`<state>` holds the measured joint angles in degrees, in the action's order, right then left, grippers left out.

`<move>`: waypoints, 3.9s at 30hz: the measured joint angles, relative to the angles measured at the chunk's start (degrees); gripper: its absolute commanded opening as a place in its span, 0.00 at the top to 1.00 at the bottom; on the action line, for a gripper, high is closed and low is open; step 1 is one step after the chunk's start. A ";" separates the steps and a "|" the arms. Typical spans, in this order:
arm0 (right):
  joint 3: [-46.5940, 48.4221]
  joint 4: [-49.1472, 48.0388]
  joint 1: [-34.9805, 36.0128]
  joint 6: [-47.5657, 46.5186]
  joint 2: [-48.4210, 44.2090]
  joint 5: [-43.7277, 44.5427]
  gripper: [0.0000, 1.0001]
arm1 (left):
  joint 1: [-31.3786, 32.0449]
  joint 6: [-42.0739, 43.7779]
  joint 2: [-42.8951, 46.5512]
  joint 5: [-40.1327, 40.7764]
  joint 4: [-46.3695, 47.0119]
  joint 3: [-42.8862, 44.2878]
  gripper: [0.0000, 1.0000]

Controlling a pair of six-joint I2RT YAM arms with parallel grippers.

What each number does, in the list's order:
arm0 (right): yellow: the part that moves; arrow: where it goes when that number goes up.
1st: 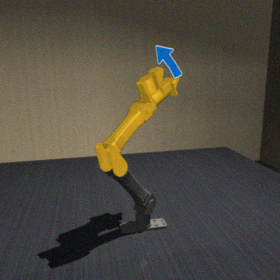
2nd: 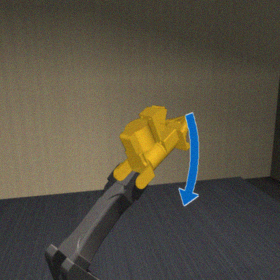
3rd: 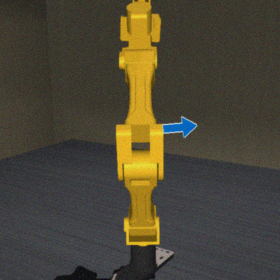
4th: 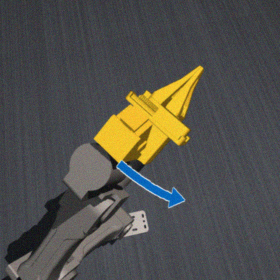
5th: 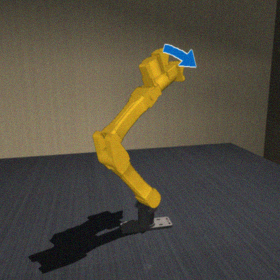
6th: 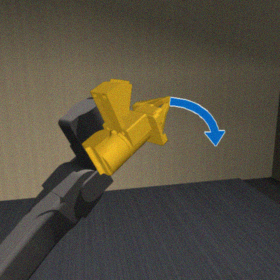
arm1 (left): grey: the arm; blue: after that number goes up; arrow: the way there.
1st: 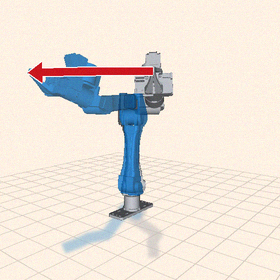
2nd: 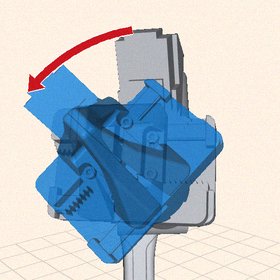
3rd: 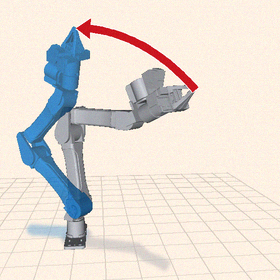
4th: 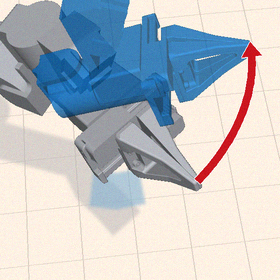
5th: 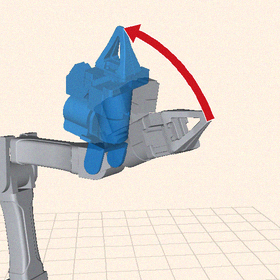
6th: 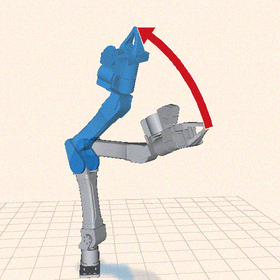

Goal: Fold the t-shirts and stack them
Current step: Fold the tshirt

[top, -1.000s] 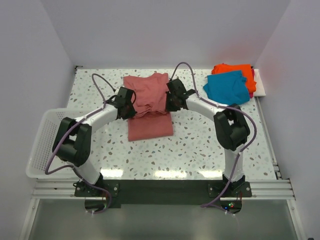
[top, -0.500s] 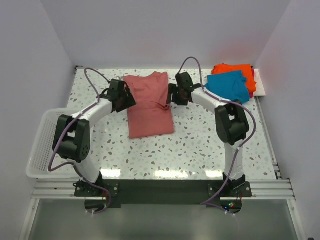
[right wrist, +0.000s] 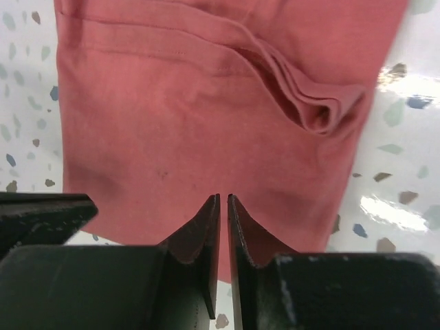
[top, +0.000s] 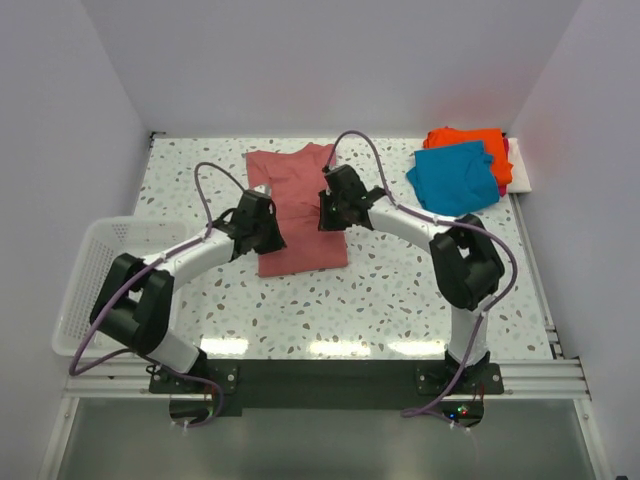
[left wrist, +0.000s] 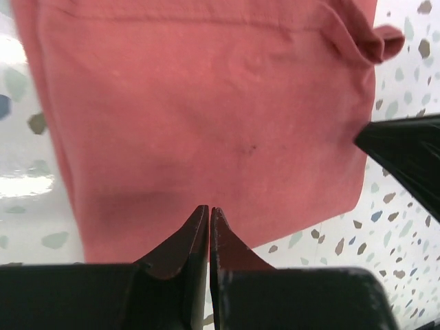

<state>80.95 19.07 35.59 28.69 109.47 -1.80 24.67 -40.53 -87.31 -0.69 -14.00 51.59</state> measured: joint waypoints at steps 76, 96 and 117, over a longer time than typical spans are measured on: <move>-42.97 1.07 -2.01 11.87 -31.54 -2.34 0.48 | 3.58 -6.64 28.20 -3.89 -6.73 -26.12 0.41; -51.23 -12.70 1.90 26.03 -33.68 -4.87 0.54 | 3.48 -7.10 24.98 -7.87 3.93 -30.84 0.53; -54.27 -13.11 5.05 24.72 -40.74 -3.50 1.00 | 13.40 -10.43 30.42 -3.28 -2.75 -31.80 1.00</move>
<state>26.68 5.96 40.64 53.41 68.73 -5.30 38.06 -50.96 -56.88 -3.97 -16.75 19.79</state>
